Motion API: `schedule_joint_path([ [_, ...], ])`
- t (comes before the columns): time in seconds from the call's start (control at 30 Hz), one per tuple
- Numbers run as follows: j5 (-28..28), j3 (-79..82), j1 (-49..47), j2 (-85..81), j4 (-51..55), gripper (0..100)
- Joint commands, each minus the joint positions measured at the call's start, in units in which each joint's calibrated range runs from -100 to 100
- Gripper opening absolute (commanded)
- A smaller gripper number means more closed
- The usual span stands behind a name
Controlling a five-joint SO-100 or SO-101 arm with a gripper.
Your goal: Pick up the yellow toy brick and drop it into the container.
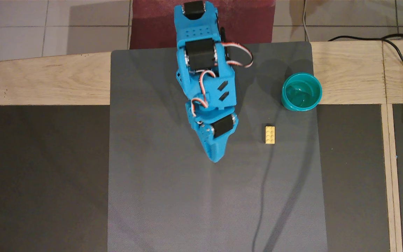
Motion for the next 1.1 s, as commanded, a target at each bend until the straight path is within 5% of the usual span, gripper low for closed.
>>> schedule_joint_path([
  [0.0,0.32,-3.42,-3.13,6.31,-0.30,0],
  [0.47,0.32,-22.01,-17.45,48.46,-1.37,0],
  [0.63,5.81,-21.56,-25.34,58.58,-1.37,0],
  [1.07,6.07,-21.29,-29.67,62.12,-2.79,0],
])
